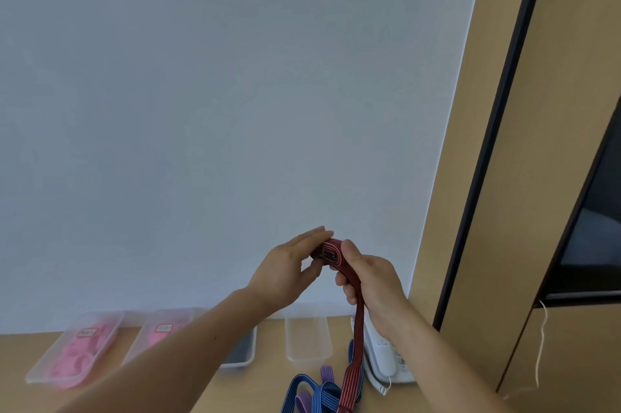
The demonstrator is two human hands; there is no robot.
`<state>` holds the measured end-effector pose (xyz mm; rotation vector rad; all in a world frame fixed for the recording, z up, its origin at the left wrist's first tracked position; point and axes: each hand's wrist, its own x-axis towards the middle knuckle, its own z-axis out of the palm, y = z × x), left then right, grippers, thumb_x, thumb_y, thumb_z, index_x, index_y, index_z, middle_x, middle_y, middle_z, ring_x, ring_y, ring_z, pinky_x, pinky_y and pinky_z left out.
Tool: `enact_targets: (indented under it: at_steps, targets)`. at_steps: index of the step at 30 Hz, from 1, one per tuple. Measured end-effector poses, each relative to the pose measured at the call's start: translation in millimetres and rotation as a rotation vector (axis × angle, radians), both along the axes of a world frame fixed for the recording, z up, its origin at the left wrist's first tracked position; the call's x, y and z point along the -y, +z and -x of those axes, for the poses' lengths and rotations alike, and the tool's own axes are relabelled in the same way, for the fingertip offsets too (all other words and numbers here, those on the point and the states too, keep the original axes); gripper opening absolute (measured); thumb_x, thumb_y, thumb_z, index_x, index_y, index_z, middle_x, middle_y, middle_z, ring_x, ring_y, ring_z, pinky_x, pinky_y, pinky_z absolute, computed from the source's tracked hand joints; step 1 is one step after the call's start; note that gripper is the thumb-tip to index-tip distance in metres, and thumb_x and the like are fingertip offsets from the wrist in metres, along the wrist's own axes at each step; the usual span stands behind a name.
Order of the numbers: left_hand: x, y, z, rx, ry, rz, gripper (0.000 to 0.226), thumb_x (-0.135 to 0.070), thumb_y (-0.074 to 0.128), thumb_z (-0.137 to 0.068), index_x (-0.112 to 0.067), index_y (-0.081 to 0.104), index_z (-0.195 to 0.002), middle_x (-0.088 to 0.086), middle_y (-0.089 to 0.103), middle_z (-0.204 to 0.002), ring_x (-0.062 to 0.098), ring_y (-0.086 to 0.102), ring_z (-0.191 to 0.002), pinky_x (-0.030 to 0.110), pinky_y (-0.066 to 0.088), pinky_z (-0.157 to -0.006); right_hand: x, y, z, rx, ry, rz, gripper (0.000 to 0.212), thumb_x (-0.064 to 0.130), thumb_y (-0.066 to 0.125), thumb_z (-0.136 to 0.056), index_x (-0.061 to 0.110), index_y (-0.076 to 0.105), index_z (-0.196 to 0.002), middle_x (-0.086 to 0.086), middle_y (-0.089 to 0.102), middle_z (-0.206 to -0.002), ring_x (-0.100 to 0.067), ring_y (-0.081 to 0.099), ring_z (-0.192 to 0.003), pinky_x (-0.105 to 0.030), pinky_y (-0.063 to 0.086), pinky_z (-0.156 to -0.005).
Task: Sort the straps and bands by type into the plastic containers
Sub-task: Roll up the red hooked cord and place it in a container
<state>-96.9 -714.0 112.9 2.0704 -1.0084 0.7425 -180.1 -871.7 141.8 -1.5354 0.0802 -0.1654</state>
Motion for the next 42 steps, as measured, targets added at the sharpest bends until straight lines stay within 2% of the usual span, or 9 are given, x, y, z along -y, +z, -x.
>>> enact_targets:
  at_steps: [3, 5, 9, 11, 15, 22, 30, 38, 42]
  targets:
    - [1, 9, 4, -0.662, -0.101, 0.233, 0.065, -0.018, 0.064, -0.091, -0.021, 0.036, -0.150, -0.007, 0.058, -0.131, 0.009, 0.059, -0.117, 0.016, 0.049, -0.092, 1, 0, -1, 0.058, -0.033, 0.016, 0.041, 0.043, 0.057, -0.094, 0.005, 0.072, -0.087, -0.006, 0.069, -0.070, -0.014, 0.049, -0.050, -0.026, 0.041, -0.052]
    - [1, 17, 8, -1.063, -0.202, 0.412, 0.068, -0.033, 0.063, -0.083, -0.012, 0.043, -0.145, 0.003, 0.066, -0.127, 0.016, 0.063, -0.115, 0.033, 0.053, -0.093, 2, 0, -3, 0.080, -0.061, 0.009, 0.040, 0.043, 0.057, -0.094, 0.006, 0.072, -0.089, -0.006, 0.071, -0.073, -0.014, 0.052, -0.052, -0.027, 0.043, -0.054]
    - [4, 31, 21, -1.248, -0.393, 0.395, 0.049, -0.049, 0.041, -0.098, -0.010, 0.067, -0.110, 0.003, 0.072, -0.099, 0.017, 0.067, -0.103, 0.041, 0.046, -0.097, -2, -3, -3, 0.098, -0.038, 0.058, 0.040, 0.039, 0.056, -0.095, 0.002, 0.072, -0.090, -0.007, 0.071, -0.074, -0.013, 0.055, -0.054, -0.026, 0.045, -0.053]
    - [8, 33, 25, -1.216, -0.439, 0.404, 0.041, -0.044, 0.044, -0.100, -0.010, 0.067, -0.101, 0.008, 0.063, -0.083, 0.019, 0.065, -0.092, 0.043, 0.044, -0.098, -5, -3, -2, 0.098, -0.032, 0.077, 0.039, 0.036, 0.056, -0.096, 0.001, 0.070, -0.088, -0.008, 0.071, -0.074, -0.013, 0.055, -0.053, -0.025, 0.045, -0.052]
    - [10, 30, 20, -1.148, -0.391, 0.529, 0.041, -0.031, 0.056, -0.098, 0.004, 0.062, -0.118, 0.018, 0.069, -0.114, 0.026, 0.067, -0.108, 0.045, 0.048, -0.101, -4, -4, 0, 0.053, -0.071, 0.131, 0.042, 0.041, 0.057, -0.095, 0.002, 0.070, -0.085, -0.006, 0.069, -0.064, -0.014, 0.056, -0.050, -0.026, 0.044, -0.050]
    - [11, 30, 18, -0.986, -0.361, 0.542, 0.032, -0.016, 0.063, -0.093, 0.002, 0.058, -0.118, 0.023, 0.069, -0.109, 0.040, 0.067, -0.100, 0.056, 0.051, -0.096, -5, -6, 3, 0.012, -0.106, 0.168, 0.047, 0.041, 0.057, -0.096, 0.000, 0.069, -0.077, -0.003, 0.061, -0.053, -0.014, 0.049, -0.044, -0.026, 0.041, -0.046]
    - [6, 17, 15, -0.487, -0.098, 0.225, 0.045, -0.009, 0.062, -0.094, -0.012, 0.048, -0.136, -0.002, 0.068, -0.115, -0.003, 0.065, -0.100, 0.018, 0.053, -0.087, -1, 7, 4, -0.015, -0.078, 0.068, 0.048, 0.039, 0.052, -0.099, 0.000, 0.072, -0.079, -0.004, 0.056, -0.054, -0.014, 0.041, -0.042, -0.023, 0.033, -0.043]
    - [-2, 14, 12, 0.060, 0.006, -0.089, 0.044, -0.013, 0.057, -0.092, -0.019, 0.053, -0.135, -0.007, 0.066, -0.123, 0.004, 0.059, -0.099, 0.008, 0.043, -0.084, -3, 7, 1, -0.053, -0.018, 0.047, 0.072, 0.062, 0.044, -0.093, -0.004, 0.072, -0.086, -0.006, 0.060, -0.061, -0.016, 0.043, -0.046, -0.025, 0.035, -0.046]
    - [-6, 5, 1, 0.270, 0.032, -0.177, 0.057, -0.002, 0.070, -0.082, -0.018, 0.053, -0.133, 0.001, 0.062, -0.134, 0.019, 0.059, -0.122, 0.027, 0.053, -0.092, -4, 5, 1, -0.068, 0.029, 0.005, 0.061, 0.058, 0.052, -0.091, 0.001, 0.073, -0.084, -0.007, 0.060, -0.063, -0.016, 0.044, -0.048, -0.025, 0.036, -0.048]
